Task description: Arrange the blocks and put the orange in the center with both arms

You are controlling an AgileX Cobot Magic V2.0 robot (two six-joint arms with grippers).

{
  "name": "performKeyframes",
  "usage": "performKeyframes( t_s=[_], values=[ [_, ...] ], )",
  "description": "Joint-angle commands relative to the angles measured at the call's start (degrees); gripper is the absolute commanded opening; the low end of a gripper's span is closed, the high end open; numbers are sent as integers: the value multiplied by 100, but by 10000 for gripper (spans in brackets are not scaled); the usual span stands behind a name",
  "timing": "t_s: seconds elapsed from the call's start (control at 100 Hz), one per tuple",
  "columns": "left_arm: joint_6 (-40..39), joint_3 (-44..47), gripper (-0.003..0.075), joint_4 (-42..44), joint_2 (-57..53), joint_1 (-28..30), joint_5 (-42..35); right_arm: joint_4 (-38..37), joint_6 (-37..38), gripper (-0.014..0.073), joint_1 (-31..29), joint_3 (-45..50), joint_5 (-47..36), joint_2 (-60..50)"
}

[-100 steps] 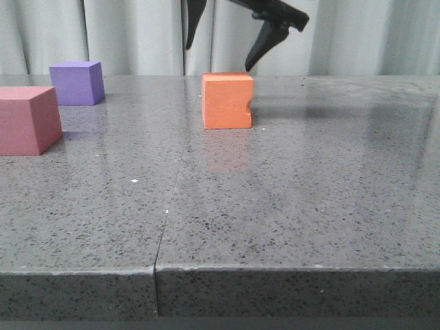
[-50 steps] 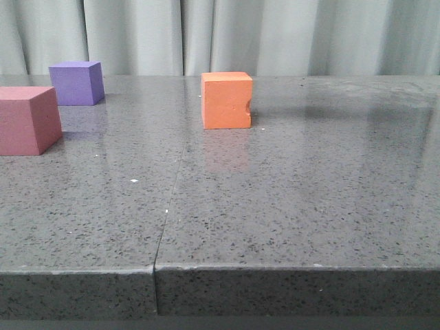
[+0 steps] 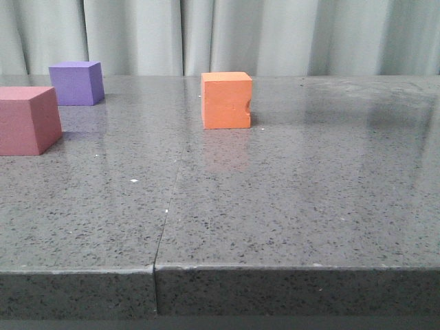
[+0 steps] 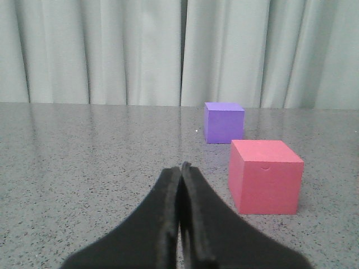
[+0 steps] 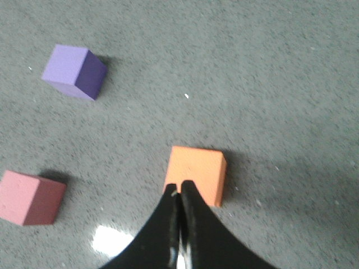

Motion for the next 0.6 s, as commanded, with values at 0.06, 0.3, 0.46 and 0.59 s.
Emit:
performKeyframes(
  t_s=[0.06, 0.3, 0.46, 0.59],
  values=[
    [0, 273, -20, -54, -197, 11, -472, -144, -59, -58, -20, 666, 258, -775],
    [0, 273, -20, -54, -197, 11, -472, -144, -59, -58, -20, 2263, -462, -1743],
    [0, 273, -20, -54, -197, 11, -472, -144, -59, -58, -20, 3547, -1236, -2557],
    [0, 273, -20, -54, -197, 11, -472, -144, -59, -58, -20, 4565, -1907, -3246]
  ],
)
